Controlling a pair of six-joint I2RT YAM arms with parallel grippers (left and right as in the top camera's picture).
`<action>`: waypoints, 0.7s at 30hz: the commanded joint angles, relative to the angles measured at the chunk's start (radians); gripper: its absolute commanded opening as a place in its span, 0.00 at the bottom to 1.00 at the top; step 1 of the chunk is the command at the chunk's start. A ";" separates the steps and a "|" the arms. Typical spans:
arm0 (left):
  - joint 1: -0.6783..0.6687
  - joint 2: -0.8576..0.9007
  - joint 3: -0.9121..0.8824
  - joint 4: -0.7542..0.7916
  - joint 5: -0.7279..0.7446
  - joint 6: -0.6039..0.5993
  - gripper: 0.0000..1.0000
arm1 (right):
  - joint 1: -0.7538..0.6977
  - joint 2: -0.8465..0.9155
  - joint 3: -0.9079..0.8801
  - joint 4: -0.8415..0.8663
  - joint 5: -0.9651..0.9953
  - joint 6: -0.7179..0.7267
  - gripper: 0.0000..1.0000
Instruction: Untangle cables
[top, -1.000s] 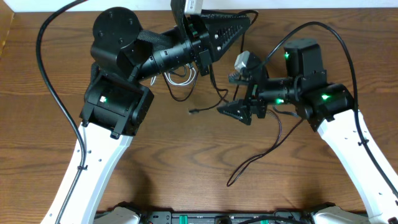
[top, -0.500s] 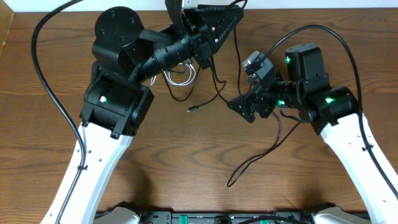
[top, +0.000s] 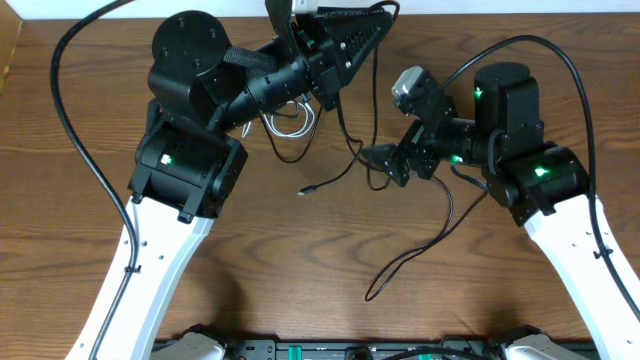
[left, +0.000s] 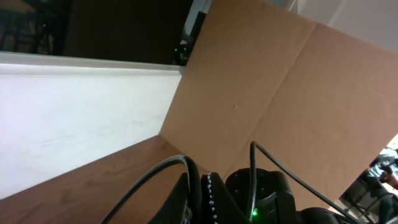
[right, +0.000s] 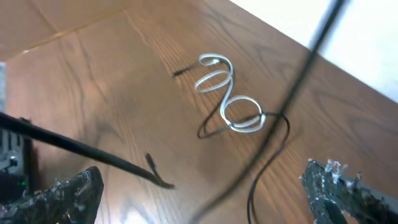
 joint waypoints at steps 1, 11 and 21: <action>-0.003 -0.003 0.005 0.048 0.048 -0.069 0.07 | 0.009 -0.010 0.008 0.029 -0.071 -0.019 0.99; -0.003 -0.011 0.005 0.130 0.107 -0.160 0.07 | 0.009 -0.010 0.008 0.072 -0.071 -0.018 0.99; -0.003 -0.011 0.005 0.178 0.152 -0.261 0.08 | 0.008 -0.010 0.008 0.092 -0.070 -0.019 0.99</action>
